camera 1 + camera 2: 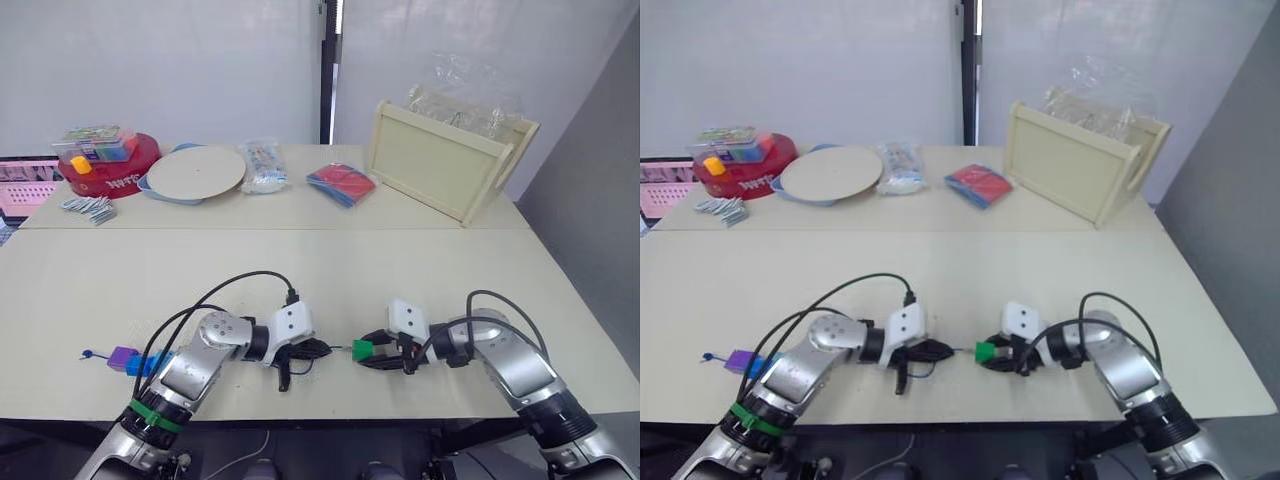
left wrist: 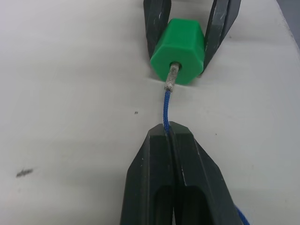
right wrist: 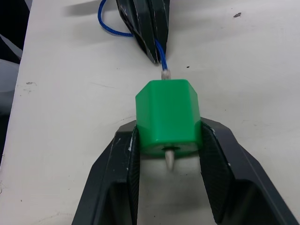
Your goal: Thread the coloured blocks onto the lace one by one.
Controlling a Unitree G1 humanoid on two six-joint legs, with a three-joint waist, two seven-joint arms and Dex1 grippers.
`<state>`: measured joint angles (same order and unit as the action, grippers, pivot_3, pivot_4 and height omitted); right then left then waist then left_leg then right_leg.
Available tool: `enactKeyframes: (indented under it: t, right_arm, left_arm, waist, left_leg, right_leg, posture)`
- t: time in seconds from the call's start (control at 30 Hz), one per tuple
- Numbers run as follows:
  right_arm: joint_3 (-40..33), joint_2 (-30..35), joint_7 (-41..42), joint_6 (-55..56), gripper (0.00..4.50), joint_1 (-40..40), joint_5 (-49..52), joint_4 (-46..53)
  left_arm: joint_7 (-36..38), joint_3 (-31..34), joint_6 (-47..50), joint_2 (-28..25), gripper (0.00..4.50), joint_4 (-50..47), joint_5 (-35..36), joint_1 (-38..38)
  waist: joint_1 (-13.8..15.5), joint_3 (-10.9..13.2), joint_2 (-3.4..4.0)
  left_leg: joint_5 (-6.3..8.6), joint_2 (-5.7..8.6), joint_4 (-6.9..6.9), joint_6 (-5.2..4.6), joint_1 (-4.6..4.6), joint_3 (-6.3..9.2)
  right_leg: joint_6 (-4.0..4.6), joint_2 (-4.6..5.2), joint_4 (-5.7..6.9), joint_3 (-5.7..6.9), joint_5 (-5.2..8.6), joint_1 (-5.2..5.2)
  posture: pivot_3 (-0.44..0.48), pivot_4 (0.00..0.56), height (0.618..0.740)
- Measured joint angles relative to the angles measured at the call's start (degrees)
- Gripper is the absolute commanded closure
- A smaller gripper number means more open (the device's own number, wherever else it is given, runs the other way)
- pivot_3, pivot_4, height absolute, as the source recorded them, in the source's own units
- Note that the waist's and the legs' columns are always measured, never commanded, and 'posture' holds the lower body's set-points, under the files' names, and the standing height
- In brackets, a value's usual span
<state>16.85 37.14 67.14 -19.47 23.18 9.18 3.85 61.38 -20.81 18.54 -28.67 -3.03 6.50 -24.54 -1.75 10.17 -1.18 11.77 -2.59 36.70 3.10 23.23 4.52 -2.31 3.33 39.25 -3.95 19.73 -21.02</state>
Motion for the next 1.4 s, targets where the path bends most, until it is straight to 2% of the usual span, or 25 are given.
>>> enactKeyframes:
  t: [0.17,0.4,0.53,0.6,0.8,0.83,1.0,1.13,1.4]
  right_arm:
    - [0.19,0.04,-0.40,-0.01,3.24,-0.01,-0.04,0.15]
    - [0.35,-0.02,-0.85,-1.19,3.24,0.08,0.01,0.60]
    - [0.32,-0.12,-1.10,-2.55,3.24,0.13,0.20,1.15]
    - [0.22,-0.11,-1.22,-3.66,2.20,0.13,0.57,1.67]
    - [-1.17,0.78,-1.86,-7.57,0.20,-1.02,2.75,5.15]
    - [-2.00,1.14,-2.06,-8.34,0.04,-1.51,3.35,6.14]
    - [-5.04,3.97,-2.45,-9.36,0.04,-3.81,4.86,9.64]
    - [-6.80,6.62,-3.00,-7.88,0.04,-7.40,4.61,9.91]
    - [-6.60,6.78,-5.33,-5.60,0.04,-8.20,2.95,9.22]
  left_arm:
    - [-0.09,-2.21,-1.14,3.18,4.50,1.92,-1.13,-2.04]
    - [-0.08,-1.86,0.34,2.85,4.50,0.92,-0.66,-2.17]
    - [-0.38,-0.55,2.08,1.51,3.34,-0.16,0.01,-1.85]
    - [0.06,-0.06,3.35,0.17,2.67,-1.30,0.49,-1.83]
    - [0.53,0.71,5.11,-1.78,0.73,-3.21,0.74,-1.62]
    - [0.56,0.70,5.45,-1.67,0.70,-3.25,0.75,-1.63]
    - [0.60,-0.38,5.70,1.21,0.70,-2.94,0.98,-3.15]
    - [0.92,-3.11,5.42,5.29,0.70,0.63,0.37,-7.93]
    - [2.36,-7.30,4.26,7.00,0.70,5.51,-0.76,-8.87]
  waist:
    - [0.16,0.00,0.00]
    - [0.07,0.00,0.00]
    - [-0.08,0.00,0.00]
    - [-0.10,0.00,0.00]
    - [0.13,0.01,0.00]
    - [0.34,0.01,0.00]
    - [1.03,0.01,-0.01]
    - [1.10,0.01,-0.02]
    - [0.34,0.01,0.00]
  left_leg:
    - [0.00,0.00,0.00,0.00,0.01,0.00]
    - [0.00,-0.01,0.00,0.00,0.01,0.00]
    - [0.00,-0.01,0.00,0.00,0.01,0.01]
    - [0.00,0.00,0.00,-0.01,0.02,0.01]
    - [0.00,0.01,0.00,-0.01,0.08,0.01]
    - [0.01,0.01,0.00,-0.01,0.10,0.01]
    - [0.01,0.05,0.01,-0.02,0.14,0.01]
    - [0.02,0.09,0.06,-0.03,0.18,0.00]
    - [0.09,0.08,0.05,-0.16,0.13,0.00]
  right_leg:
    - [0.00,-0.01,0.00,0.00,0.00,-0.01]
    - [0.00,-0.01,0.00,0.00,0.00,-0.01]
    - [0.00,-0.01,0.01,0.00,0.00,-0.01]
    - [0.00,-0.01,0.00,0.00,0.00,-0.01]
    - [0.00,0.01,-0.03,0.01,0.00,-0.04]
    - [0.00,0.01,-0.06,0.01,0.00,-0.04]
    - [-0.03,0.04,-0.11,0.01,-0.01,-0.04]
    - [-0.08,0.07,-0.16,0.01,-0.03,-0.04]
    - [-0.08,0.02,-0.15,-0.04,-0.03,-0.04]
  posture:
    - [0.000,0.150,0.740]
    - [0.000,0.150,0.740]
    - [0.000,0.150,0.740]
    - [0.000,0.150,0.740]
    - [0.000,0.150,0.740]
    - [0.000,0.150,0.740]
    - [0.000,0.150,0.740]
    - [0.000,0.150,0.740]
    - [0.000,0.150,0.740]
